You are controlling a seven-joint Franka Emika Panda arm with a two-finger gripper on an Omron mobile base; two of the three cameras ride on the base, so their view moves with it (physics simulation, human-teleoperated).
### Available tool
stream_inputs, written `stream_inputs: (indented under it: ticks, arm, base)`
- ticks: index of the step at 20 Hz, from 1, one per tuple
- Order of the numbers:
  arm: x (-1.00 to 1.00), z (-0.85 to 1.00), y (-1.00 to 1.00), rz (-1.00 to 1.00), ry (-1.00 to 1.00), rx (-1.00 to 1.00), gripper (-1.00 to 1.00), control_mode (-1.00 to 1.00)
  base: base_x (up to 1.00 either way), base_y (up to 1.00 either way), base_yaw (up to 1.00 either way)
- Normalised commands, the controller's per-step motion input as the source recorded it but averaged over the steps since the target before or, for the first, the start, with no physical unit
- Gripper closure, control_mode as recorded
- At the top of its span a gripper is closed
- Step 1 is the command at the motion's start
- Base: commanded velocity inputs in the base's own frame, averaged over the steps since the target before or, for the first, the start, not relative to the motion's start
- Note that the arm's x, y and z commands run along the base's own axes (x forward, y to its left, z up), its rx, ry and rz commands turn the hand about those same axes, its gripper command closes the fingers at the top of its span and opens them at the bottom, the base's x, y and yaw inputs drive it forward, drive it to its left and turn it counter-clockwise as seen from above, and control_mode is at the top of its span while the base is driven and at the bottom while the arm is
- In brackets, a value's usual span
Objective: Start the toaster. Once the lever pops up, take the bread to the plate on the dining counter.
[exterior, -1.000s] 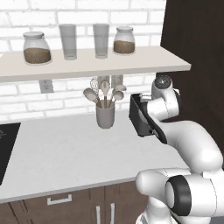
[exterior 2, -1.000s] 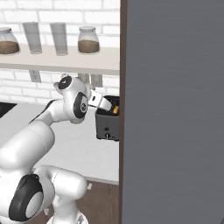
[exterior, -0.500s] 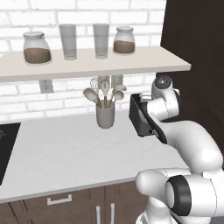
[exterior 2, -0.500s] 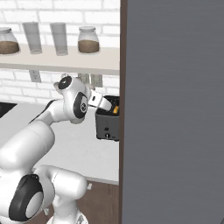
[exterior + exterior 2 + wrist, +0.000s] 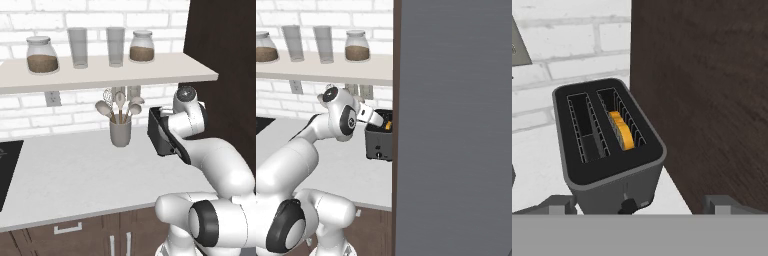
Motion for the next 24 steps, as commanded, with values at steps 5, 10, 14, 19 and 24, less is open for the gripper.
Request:
stream_inputs:
  ticks: [5,10,14,19,24]
  arm:
    - [0.0,0.0,0.0,0.0,0.0,0.0,-1.0,-1.0]
    - [0.0,0.0,0.0,0.0,0.0,0.0,-1.0,-1.0]
    - [0.0,0.0,0.0,0.0,0.0,0.0,-1.0,-1.0]
    - [0.0,0.0,0.0,0.0,0.0,0.0,-1.0,-1.0]
    - [0.0,0.0,0.0,0.0,0.0,0.0,-1.0,-1.0]
  base:
    - [0.0,0.0,0.0]
    - [0.0,0.0,0.0]
    - [0.0,0.0,0.0]
    - [0.0,0.0,0.0]
    - [0.0,0.0,0.0]
